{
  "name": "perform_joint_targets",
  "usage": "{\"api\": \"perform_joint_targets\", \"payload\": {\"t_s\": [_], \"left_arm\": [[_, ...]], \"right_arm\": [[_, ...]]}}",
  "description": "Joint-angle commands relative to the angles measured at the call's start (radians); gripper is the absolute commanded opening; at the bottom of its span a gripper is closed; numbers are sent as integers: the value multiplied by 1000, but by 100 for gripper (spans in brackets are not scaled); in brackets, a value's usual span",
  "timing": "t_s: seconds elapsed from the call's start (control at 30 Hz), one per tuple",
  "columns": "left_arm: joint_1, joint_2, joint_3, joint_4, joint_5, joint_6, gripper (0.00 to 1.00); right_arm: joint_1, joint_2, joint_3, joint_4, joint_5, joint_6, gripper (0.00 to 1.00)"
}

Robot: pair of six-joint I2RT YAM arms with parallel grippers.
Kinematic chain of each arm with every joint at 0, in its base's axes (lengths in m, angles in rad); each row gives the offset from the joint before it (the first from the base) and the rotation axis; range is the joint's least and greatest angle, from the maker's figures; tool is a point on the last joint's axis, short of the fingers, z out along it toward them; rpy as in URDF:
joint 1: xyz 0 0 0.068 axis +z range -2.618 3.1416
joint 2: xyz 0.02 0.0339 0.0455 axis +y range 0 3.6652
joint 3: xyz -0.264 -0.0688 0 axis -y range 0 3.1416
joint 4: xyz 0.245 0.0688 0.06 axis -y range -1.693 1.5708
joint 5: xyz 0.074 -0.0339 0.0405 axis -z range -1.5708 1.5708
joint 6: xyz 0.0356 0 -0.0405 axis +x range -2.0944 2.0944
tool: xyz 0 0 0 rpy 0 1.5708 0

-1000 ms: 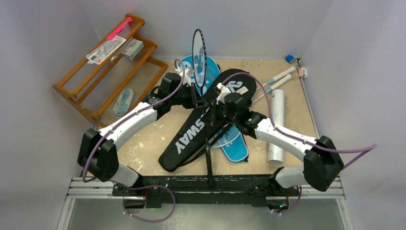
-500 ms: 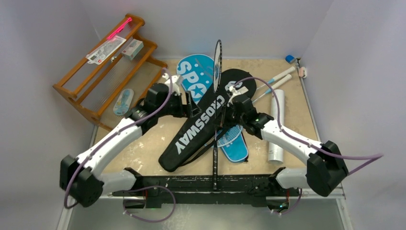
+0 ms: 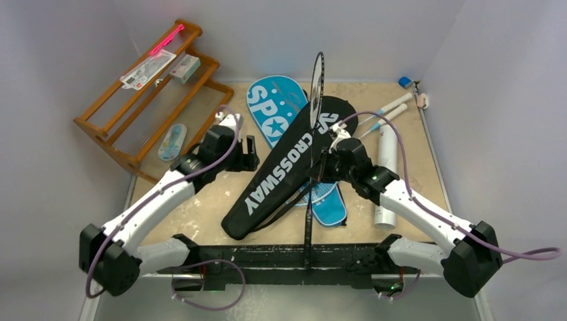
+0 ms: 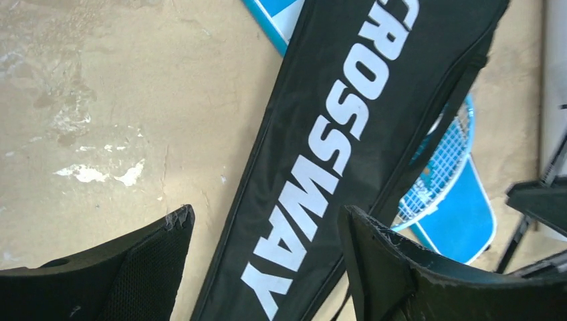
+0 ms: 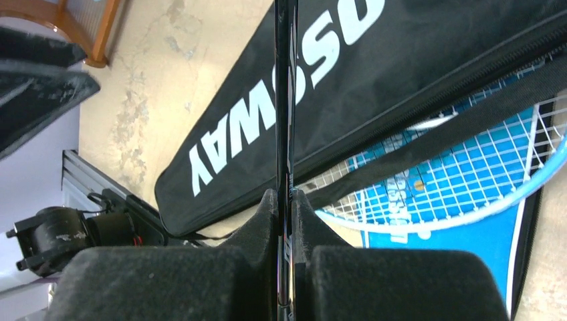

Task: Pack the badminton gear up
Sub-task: Pick up the racket from the center of the board, then open the racket bag at the center of the board.

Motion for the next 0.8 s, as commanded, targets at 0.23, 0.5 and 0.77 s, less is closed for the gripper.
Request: {"api": "perform_joint_targets", "payload": {"t_s": [0.23, 0.5, 0.77], "left_arm": [[-16, 299, 293, -22, 172, 240, 71], [-120, 491, 460, -69, 164, 423, 70], [-257, 544, 328, 16, 141, 455, 64]], "right_arm": [[-3, -154, -19, -160, 27, 40, 0], [-3, -283, 25, -430, 186, 97, 0], [-3, -355, 39, -526, 258, 127, 0]]}}
